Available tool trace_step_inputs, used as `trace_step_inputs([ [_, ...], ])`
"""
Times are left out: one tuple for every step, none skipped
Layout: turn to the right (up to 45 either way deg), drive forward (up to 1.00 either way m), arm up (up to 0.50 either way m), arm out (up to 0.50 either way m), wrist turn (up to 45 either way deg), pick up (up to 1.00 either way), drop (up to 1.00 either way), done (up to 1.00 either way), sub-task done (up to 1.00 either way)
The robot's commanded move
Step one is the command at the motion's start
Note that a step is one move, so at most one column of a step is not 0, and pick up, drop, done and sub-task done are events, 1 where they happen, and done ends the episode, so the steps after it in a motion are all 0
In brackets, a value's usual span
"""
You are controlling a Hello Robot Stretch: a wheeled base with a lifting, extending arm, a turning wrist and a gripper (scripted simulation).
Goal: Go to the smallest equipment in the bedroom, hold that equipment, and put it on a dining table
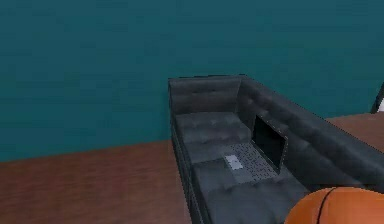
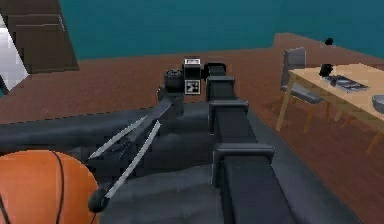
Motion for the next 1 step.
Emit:
trace_step_inputs([
  [0.0,0.00,0.00,-0.28,0.0,0.00,0.00,0.00,0.00],
])
